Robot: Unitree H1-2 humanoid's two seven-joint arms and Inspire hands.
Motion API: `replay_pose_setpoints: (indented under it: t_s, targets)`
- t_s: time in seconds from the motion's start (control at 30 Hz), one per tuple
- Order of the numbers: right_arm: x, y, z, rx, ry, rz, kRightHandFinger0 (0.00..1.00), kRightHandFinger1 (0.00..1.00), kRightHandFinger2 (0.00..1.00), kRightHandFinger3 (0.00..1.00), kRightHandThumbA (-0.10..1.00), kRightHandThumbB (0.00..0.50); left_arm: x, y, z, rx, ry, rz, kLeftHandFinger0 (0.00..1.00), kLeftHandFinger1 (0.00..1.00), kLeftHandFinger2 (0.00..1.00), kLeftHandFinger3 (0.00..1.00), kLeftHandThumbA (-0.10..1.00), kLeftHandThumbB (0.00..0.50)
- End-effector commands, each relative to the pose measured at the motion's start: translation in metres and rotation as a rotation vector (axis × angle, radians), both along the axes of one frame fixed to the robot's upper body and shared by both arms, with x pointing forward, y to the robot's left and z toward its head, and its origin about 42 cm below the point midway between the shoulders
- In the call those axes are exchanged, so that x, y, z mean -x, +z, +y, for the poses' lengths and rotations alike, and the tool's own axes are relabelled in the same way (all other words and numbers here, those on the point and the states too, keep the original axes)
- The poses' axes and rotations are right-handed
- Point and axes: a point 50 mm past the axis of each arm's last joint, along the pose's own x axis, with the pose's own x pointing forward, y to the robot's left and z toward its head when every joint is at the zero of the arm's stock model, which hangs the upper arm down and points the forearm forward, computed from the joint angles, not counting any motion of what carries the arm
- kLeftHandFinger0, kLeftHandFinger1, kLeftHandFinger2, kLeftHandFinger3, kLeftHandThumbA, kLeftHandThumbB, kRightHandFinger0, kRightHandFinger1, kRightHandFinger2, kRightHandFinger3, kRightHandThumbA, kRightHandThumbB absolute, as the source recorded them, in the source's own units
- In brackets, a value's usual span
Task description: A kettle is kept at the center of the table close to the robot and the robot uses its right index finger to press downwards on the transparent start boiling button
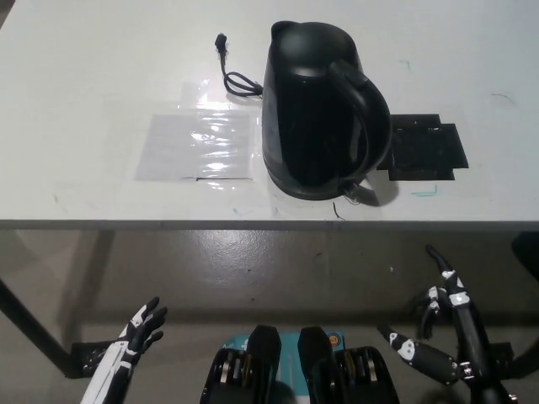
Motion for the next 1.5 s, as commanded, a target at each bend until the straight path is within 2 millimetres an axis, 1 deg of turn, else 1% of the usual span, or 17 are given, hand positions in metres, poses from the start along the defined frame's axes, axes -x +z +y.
replay_pose_setpoints:
  t_s: [0.0,0.07,0.13,0.23,0.3,0.33,0.37,0.4,0.53,0.57,0.7,0.8,0.97,1.1,1.17,1.4,1.47]
  targets:
    - [-0.019,0.061,0.032,0.403,-0.090,-0.214,0.00,0.00,0.00,1.00,0.87,0.214,0.001,0.019,0.004,-0.013,-0.054,-0.138,1.00,1.00,1.00,1.00,1.00,0.369]
    - [-0.024,0.064,0.036,0.439,-0.087,-0.225,0.00,0.00,0.00,1.00,0.88,0.213,0.001,0.019,0.004,-0.021,-0.054,-0.139,1.00,1.00,1.00,1.00,1.00,0.365]
    - [-0.030,0.068,0.041,0.458,-0.077,-0.203,0.00,0.00,0.00,1.00,0.90,0.232,0.001,0.020,0.003,-0.012,-0.054,-0.132,1.00,1.00,1.00,1.00,1.00,0.378]
    - [-0.038,0.072,0.045,0.503,-0.066,-0.152,0.00,0.00,0.00,1.00,0.93,0.237,0.002,0.020,0.004,-0.014,-0.052,-0.133,1.00,1.00,1.00,1.00,1.00,0.384]
    - [-0.041,0.073,0.048,0.523,-0.065,-0.149,0.00,0.00,0.00,1.00,0.91,0.238,0.001,0.021,0.005,-0.015,-0.051,-0.134,1.00,1.00,1.00,1.00,1.00,0.375]
    - [-0.044,0.075,0.050,0.546,-0.064,-0.136,0.00,0.00,0.00,1.00,0.96,0.239,0.001,0.020,0.005,-0.015,-0.049,-0.137,1.00,1.00,1.00,1.00,1.00,0.375]
    - [-0.046,0.075,0.051,0.556,-0.062,-0.133,0.00,0.00,0.00,1.00,0.95,0.236,0.001,0.020,0.005,-0.018,-0.049,-0.136,1.00,1.00,1.00,1.00,1.00,0.376]
    - [-0.048,0.075,0.053,0.559,-0.062,-0.130,0.00,0.00,0.00,1.00,0.93,0.238,0.001,0.020,0.005,-0.028,-0.049,-0.125,1.00,1.00,1.00,1.00,1.00,0.394]
    - [-0.054,0.074,0.056,0.578,-0.062,-0.114,0.00,0.00,0.00,1.00,0.92,0.241,0.000,0.020,0.004,-0.014,-0.054,-0.131,1.00,1.00,1.00,1.00,1.00,0.387]
    - [-0.056,0.075,0.057,0.586,-0.062,-0.106,0.00,0.00,0.00,1.00,0.92,0.240,0.000,0.019,0.005,-0.019,-0.056,-0.136,1.00,1.00,1.00,1.00,1.00,0.377]
    - [-0.065,0.074,0.062,0.627,-0.070,-0.081,0.00,0.00,0.00,1.00,0.96,0.243,0.001,0.020,0.005,-0.020,-0.052,-0.133,1.00,1.00,1.00,1.00,1.00,0.386]
    - [-0.070,0.071,0.062,0.647,-0.075,-0.057,0.00,0.00,0.00,1.00,0.99,0.243,0.000,0.019,0.005,-0.017,-0.054,-0.138,1.00,1.00,1.00,1.00,1.00,0.388]
    - [-0.082,0.065,0.063,0.670,-0.077,-0.020,0.00,0.00,0.00,1.00,1.00,0.232,0.000,0.022,0.005,-0.017,-0.056,-0.137,1.00,1.00,1.00,1.00,1.00,0.392]
    - [-0.087,0.063,0.063,0.679,-0.071,0.002,0.00,0.00,0.00,1.00,1.00,0.230,0.000,0.024,0.005,-0.020,-0.053,-0.145,1.00,1.00,1.00,1.00,1.00,0.381]
    - [-0.090,0.063,0.063,0.686,-0.069,0.002,0.00,0.00,0.00,1.00,1.00,0.230,-0.001,0.024,0.006,-0.036,-0.050,-0.142,1.00,1.00,1.00,1.00,1.00,0.396]
    - [-0.097,0.060,0.061,0.694,-0.070,0.021,0.00,0.00,0.00,1.00,1.00,0.234,-0.001,0.025,0.006,-0.021,-0.056,-0.156,1.00,1.00,1.00,1.00,1.00,0.355]
    - [-0.098,0.060,0.059,0.696,-0.070,0.029,0.00,0.00,0.00,1.00,1.00,0.232,-0.001,0.024,0.006,-0.027,-0.051,-0.145,1.00,1.00,1.00,1.00,1.00,0.370]
